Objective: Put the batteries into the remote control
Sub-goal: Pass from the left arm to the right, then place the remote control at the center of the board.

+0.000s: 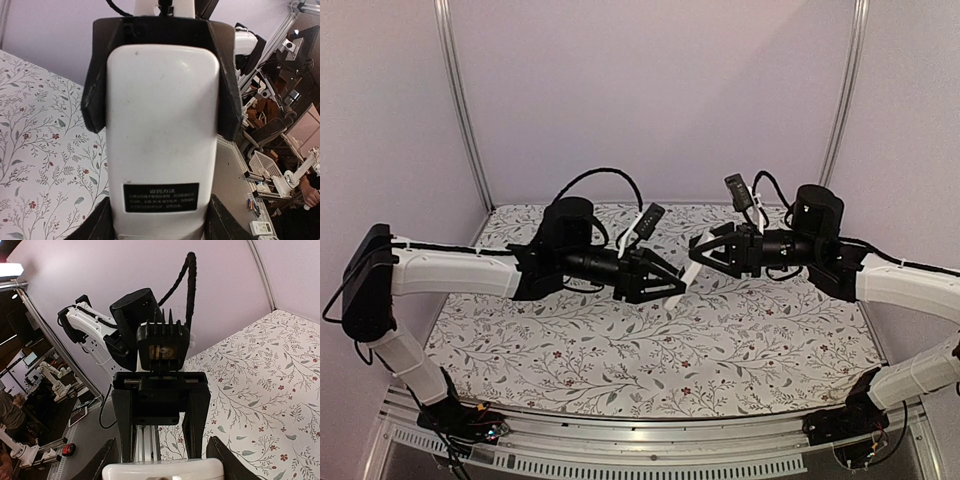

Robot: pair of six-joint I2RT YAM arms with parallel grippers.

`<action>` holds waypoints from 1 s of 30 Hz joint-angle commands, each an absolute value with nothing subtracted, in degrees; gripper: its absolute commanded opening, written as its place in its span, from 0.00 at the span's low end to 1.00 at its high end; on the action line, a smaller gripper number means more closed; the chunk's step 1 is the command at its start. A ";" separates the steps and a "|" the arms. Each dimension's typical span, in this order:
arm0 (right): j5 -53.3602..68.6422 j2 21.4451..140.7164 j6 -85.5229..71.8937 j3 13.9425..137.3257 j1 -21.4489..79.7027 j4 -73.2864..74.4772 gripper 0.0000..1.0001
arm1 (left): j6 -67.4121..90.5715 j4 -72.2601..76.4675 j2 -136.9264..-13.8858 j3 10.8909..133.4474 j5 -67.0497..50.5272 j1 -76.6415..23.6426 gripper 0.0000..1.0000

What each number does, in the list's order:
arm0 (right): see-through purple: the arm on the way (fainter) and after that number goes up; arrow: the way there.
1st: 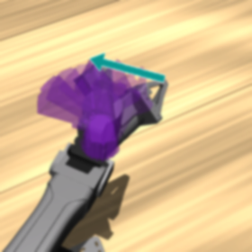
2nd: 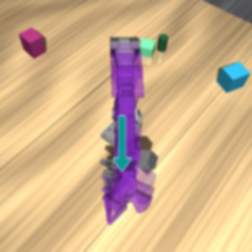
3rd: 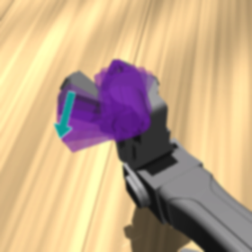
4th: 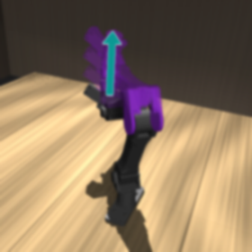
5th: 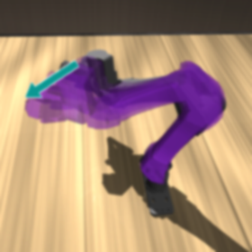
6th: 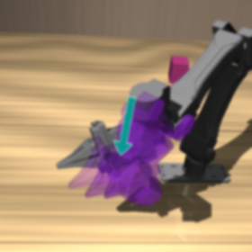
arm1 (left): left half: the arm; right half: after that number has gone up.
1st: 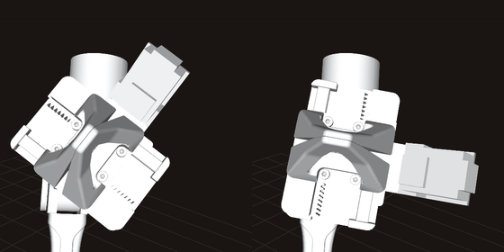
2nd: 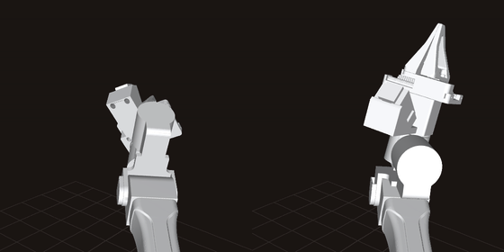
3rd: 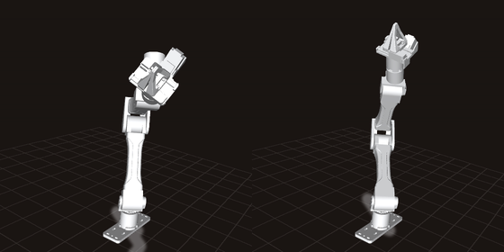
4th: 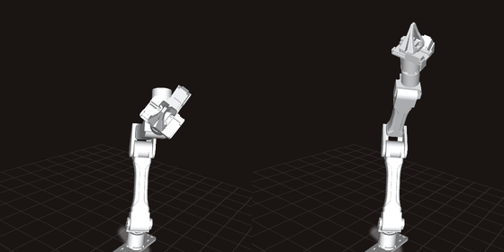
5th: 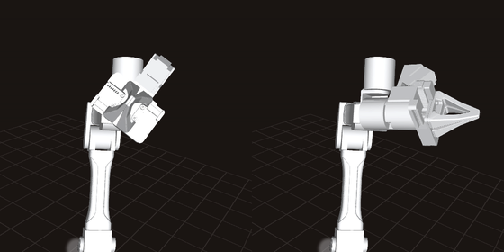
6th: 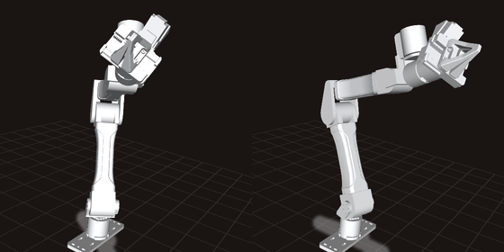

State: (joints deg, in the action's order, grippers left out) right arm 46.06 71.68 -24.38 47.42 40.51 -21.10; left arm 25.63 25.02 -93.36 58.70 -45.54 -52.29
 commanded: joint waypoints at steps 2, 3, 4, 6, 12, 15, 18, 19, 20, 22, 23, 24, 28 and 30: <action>44.81 73.09 -28.89 51.06 41.13 -19.08 0.24 | 23.69 24.61 -89.71 56.75 -40.08 -50.60 0.66; 43.59 73.36 -27.61 51.87 41.18 -16.07 0.24 | 23.45 23.46 -88.61 56.19 -38.71 -49.97 0.73; 42.57 73.49 -26.63 52.72 41.14 -13.45 0.24 | 23.16 22.07 -87.27 55.48 -37.30 -49.20 0.80; 40.16 74.16 -24.72 54.75 41.13 -6.51 0.22 | 22.10 19.27 -84.36 54.04 -34.32 -47.63 0.98; 31.72 80.82 -19.45 63.12 41.21 13.34 0.18 | 20.67 10.43 -75.37 50.15 -22.42 -43.21 1.00; 24.85 85.65 -16.64 68.92 42.81 25.00 0.18 | 21.35 8.75 -72.92 47.85 -19.09 -41.52 0.99; 19.43 91.84 -14.45 75.74 44.74 33.77 0.19 | 21.64 6.81 -72.07 46.60 -17.09 -40.67 1.00; 17.74 93.88 -13.87 78.02 45.41 36.20 0.19 | 22.05 6.64 -71.85 46.11 -16.04 -40.55 1.00; 15.71 95.45 -13.29 80.95 46.11 38.80 0.19 | 22.40 6.48 -71.66 45.61 -15.20 -40.40 1.00; 12.53 99.84 -12.01 85.09 47.15 43.26 0.19 | 22.96 6.10 -71.76 44.90 -14.04 -39.98 1.00; 10.98 102.16 -11.70 87.07 47.72 45.50 0.19 | 23.21 5.55 -71.92 44.71 -13.28 -39.85 0.99; 8.02 107.82 -10.74 91.44 48.88 49.71 0.19 | 23.42 4.54 -72.12 44.12 -11.77 -39.56 1.00; 4.77 114.84 -9.87 96.42 50.07 54.00 0.20 | 22.96 3.31 -71.29 43.23 -10.39 -39.21 1.00; 3.72 117.57 -9.76 98.42 50.38 55.20 0.21 | 22.58 3.32 -70.61 42.63 -9.92 -39.20 1.00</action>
